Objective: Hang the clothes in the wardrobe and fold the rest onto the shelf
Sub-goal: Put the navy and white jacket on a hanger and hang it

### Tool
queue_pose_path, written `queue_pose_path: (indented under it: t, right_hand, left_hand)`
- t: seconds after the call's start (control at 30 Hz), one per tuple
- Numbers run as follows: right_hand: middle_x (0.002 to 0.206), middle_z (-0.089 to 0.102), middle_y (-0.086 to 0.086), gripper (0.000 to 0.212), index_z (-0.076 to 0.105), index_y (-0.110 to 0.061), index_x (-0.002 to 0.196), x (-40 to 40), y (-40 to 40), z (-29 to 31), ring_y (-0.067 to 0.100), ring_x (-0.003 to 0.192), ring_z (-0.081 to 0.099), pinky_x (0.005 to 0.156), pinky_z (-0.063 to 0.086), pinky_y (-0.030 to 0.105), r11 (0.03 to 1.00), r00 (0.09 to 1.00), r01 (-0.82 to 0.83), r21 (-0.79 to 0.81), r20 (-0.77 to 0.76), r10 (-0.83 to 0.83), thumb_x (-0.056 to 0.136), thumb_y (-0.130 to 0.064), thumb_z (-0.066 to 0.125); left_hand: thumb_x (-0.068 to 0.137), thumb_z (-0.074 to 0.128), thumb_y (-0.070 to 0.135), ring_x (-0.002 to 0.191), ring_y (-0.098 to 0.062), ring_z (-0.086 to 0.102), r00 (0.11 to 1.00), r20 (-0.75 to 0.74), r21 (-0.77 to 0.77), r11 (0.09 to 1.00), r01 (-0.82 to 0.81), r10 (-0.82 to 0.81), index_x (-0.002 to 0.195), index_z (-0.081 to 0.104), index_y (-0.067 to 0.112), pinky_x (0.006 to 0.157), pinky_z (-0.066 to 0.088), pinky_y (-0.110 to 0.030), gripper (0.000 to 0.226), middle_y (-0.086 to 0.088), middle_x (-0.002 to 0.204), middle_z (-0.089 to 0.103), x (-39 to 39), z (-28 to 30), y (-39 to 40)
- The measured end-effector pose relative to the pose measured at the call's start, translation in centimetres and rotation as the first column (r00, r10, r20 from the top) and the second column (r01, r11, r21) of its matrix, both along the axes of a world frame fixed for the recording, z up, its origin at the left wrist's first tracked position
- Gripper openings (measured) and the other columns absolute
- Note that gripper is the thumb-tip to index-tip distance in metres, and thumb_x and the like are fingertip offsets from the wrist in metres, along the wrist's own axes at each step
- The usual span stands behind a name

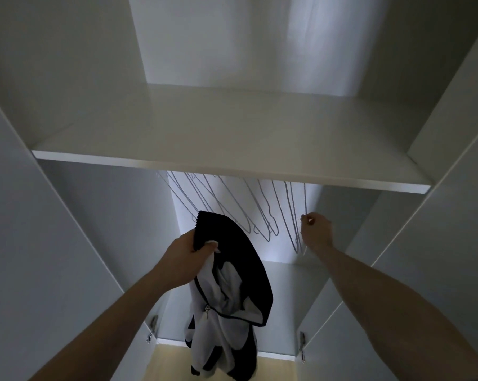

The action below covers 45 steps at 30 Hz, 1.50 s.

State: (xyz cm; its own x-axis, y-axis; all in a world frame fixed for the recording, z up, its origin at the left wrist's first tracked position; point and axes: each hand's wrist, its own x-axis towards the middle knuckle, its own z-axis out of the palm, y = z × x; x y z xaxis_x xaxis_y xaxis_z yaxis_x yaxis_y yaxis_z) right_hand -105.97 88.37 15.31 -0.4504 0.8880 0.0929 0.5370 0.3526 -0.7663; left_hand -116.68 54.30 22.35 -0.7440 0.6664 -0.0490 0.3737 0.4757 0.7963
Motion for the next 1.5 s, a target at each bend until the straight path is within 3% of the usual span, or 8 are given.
queue_pose_path:
  t: [0.13, 0.27, 0.4, 0.67, 0.73, 0.87, 1.17, 1.5]
  right_hand:
    - [0.052, 0.052, -0.01, 0.028, 0.062, -0.014, 0.075, 2.1, -1.5, 1.7, 0.006, 0.048, 0.052, 0.044, 0.027, 0.01, 0.999, 0.999, 0.042, 0.026, -0.001, -0.042, 0.102, -0.018, 0.054]
    - [0.052, 0.059, -0.004, 0.027, 0.062, -0.016, 0.072, 4.5, -2.1, 1.4, 0.01, 0.047, 0.058, 0.046, 0.039, 0.012, 0.994, 0.995, 0.095, 0.055, 0.019, -0.097, 0.097, -0.02, 0.054]
    - [0.057, 0.066, 0.002, 0.027, 0.065, -0.015, 0.073, 6.6, -3.3, -1.1, 0.029, 0.057, 0.068, 0.059, 0.06, 0.041, 0.988, 0.988, 0.154, 0.031, 0.016, -0.155, 0.092, -0.029, 0.052]
    - [0.068, 0.072, 0.002, 0.027, 0.076, -0.025, 0.111, 13.4, -15.0, -0.8, 0.021, 0.063, 0.071, 0.067, 0.061, 0.035, 0.977, 0.976, 0.214, -0.02, -0.031, -0.214, 0.097, -0.035, 0.056]
    - [0.064, 0.07, 0.005, 0.02, 0.076, -0.023, 0.102, 15.3, -19.1, 0.3, 0.018, 0.057, 0.069, 0.062, 0.058, 0.031, 0.975, 0.975, 0.216, -0.04, -0.051, -0.218, 0.1, -0.027, 0.057]
    - [0.066, 0.071, -0.002, 0.028, 0.075, -0.024, 0.123, 19.3, -26.1, 0.7, 0.02, 0.062, 0.07, 0.07, 0.061, 0.041, 0.979, 0.982, 0.189, -0.072, -0.001, -0.19, 0.1, -0.026, 0.058]
    - [0.069, 0.069, 0.004, 0.025, 0.075, -0.023, 0.095, 25.8, -37.1, 3.3, 0.002, 0.043, 0.053, 0.045, 0.039, 0.01, 0.989, 0.992, 0.102, -0.106, 0.083, -0.093, 0.105, -0.015, 0.053]
    - [0.047, 0.046, -0.004, 0.029, 0.073, -0.025, 0.081, 27.2, -40.3, 7.1, 0.007, 0.039, 0.037, 0.047, 0.03, 0.019, 0.998, 0.997, -0.062, -0.018, 0.047, 0.063, 0.103, -0.014, 0.057]
  left_hand:
    - [0.103, 0.055, 0.038, 0.088, -0.01, 0.07, 1.0, 0.007, -0.014, 1.0, 0.014, -0.013, 0.1, 0.07, 0.029, 0.087, 0.058, -0.039, 0.018, 0.01, 0.097, 0.074, 0.2, 0.2, -0.2]
    - [0.103, 0.054, 0.039, 0.086, -0.014, 0.07, 1.0, 0.004, -0.022, 1.0, 0.014, -0.014, 0.102, 0.067, 0.03, 0.082, 0.058, -0.036, 0.015, 0.006, 0.095, 0.074, 0.2, 0.2, -0.8]
    - [0.104, 0.054, 0.04, 0.085, -0.011, 0.067, 1.0, -0.018, -0.032, 0.999, 0.0, -0.001, 0.111, 0.062, 0.027, 0.071, 0.051, -0.023, 0.017, 0.003, 0.098, 0.071, -0.2, -0.4, -2.0]
    - [0.105, 0.052, 0.024, 0.06, -0.019, 0.056, 0.998, -0.07, -0.067, 0.998, -0.003, -0.002, 0.075, 0.052, 0.014, 0.055, 0.041, -0.029, 0.031, -0.005, 0.066, 0.059, -1.5, -1.8, -6.7]
    - [0.105, 0.052, 0.023, 0.059, -0.02, 0.055, 0.999, -0.053, -0.064, 0.998, 0.006, -0.009, 0.072, 0.05, 0.011, 0.056, 0.041, -0.029, 0.034, -0.009, 0.065, 0.057, -1.7, -1.9, -8.2]
    - [0.106, 0.05, 0.024, 0.068, -0.02, 0.056, 0.999, -0.015, -0.059, 0.998, 0.034, -0.035, 0.075, 0.053, 0.012, 0.06, 0.04, -0.03, 0.033, -0.007, 0.074, 0.061, -1.7, -2.4, -10.7]
    - [0.107, 0.047, 0.023, 0.087, -0.026, 0.062, 0.997, 0.029, -0.052, 0.996, 0.077, -0.076, 0.103, 0.063, 0.005, 0.079, 0.048, -0.035, 0.024, -0.009, 0.094, 0.065, -1.1, -2.9, -14.3]
    - [0.107, 0.045, 0.02, 0.087, -0.022, 0.058, 0.996, -0.062, -0.005, 0.998, 0.063, -0.063, 0.106, 0.06, 0.013, 0.069, 0.043, -0.029, 0.017, -0.002, 0.092, 0.061, -2.9, -1.4, -15.9]
